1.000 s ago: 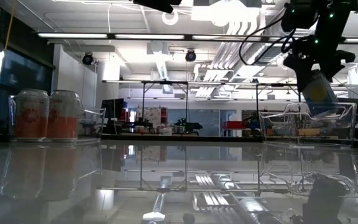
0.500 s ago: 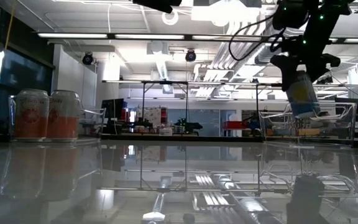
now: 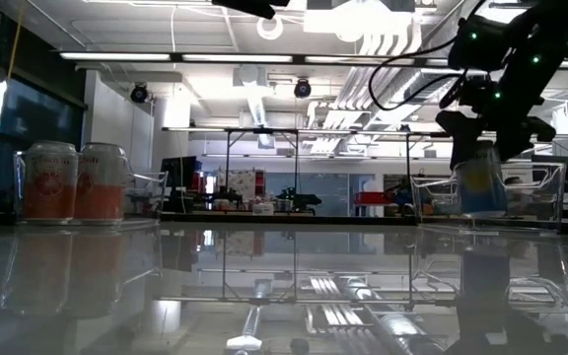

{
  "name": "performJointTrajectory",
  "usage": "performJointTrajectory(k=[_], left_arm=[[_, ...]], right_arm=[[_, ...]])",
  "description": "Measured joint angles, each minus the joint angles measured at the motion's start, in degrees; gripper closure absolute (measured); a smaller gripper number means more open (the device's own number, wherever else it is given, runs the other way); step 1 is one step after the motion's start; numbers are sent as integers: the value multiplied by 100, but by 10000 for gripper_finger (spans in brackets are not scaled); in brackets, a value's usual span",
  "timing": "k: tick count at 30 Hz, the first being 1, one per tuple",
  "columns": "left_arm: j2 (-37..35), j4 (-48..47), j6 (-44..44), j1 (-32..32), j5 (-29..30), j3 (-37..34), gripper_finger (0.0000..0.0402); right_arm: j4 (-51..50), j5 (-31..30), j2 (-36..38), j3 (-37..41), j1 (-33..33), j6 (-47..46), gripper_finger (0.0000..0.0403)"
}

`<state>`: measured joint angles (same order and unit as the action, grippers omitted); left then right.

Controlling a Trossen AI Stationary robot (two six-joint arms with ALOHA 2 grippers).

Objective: Sort soda cans
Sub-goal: Put the blue/white soda can into the right transparent bin

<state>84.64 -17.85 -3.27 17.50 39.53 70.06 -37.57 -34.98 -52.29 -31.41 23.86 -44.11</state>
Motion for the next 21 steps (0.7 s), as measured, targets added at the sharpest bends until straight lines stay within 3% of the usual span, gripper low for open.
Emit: performJointTrajectory(k=[12, 18, 21], left_arm=[[0, 116, 2, -144, 8, 0, 35], [0, 114, 2, -153, 8, -2, 35], [0, 114, 2, -153, 8, -2, 35]], right_arm=[[59, 198, -11, 126, -112, 213, 119], [73, 294, -6, 125, -99, 399, 48], [12, 317, 34, 34, -101, 524, 35]])
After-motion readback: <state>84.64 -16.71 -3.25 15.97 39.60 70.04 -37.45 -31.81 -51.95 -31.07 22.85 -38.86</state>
